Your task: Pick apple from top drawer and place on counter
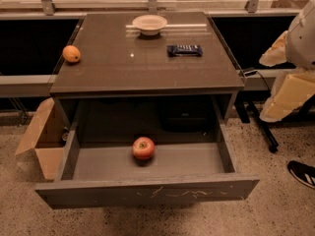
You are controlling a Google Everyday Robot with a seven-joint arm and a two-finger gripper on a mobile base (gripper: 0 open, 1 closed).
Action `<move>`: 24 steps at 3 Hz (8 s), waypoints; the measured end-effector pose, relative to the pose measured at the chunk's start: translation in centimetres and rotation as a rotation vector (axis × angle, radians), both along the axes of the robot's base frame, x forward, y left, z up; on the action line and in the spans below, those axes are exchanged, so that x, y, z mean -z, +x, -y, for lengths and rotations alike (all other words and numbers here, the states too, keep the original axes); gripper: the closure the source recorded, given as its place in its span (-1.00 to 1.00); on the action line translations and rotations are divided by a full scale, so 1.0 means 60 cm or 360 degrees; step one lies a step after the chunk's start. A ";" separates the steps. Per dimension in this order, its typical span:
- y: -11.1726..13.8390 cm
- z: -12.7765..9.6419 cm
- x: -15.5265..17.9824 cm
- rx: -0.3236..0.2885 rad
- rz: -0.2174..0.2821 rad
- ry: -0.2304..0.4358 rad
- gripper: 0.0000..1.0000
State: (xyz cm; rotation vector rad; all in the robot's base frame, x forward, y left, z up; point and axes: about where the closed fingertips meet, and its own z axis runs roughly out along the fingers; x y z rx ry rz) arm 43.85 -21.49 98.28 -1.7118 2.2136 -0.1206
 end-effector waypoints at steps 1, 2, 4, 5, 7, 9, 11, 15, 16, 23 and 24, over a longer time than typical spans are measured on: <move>0.000 0.000 0.000 0.0000 0.0000 0.0000 -0.48; 0.000 0.000 0.000 0.0000 0.0000 0.0000 -0.81; 0.041 -0.083 0.114 -0.0179 -0.0024 0.0335 -1.00; 0.062 -0.149 0.179 -0.0247 -0.0056 0.0602 -1.00; 0.069 -0.165 0.186 -0.0252 -0.0056 0.0642 -1.00; 0.091 -0.192 0.297 -0.0271 -0.0103 0.0664 -1.00; 0.133 -0.253 0.420 -0.0294 -0.0118 0.0788 -1.00; 0.227 -0.355 0.518 -0.0560 -0.0156 0.0873 -1.00; 0.236 -0.374 0.544 -0.0612 -0.0192 0.0827 -1.00; 0.156 -0.262 0.326 -0.0680 0.0195 0.0969 1.00; 0.158 -0.264 0.319 -0.0687 0.0203 0.0965 1.00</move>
Offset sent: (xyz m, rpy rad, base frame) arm 0.0000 0.0000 0.0000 0.0000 0.0000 0.0000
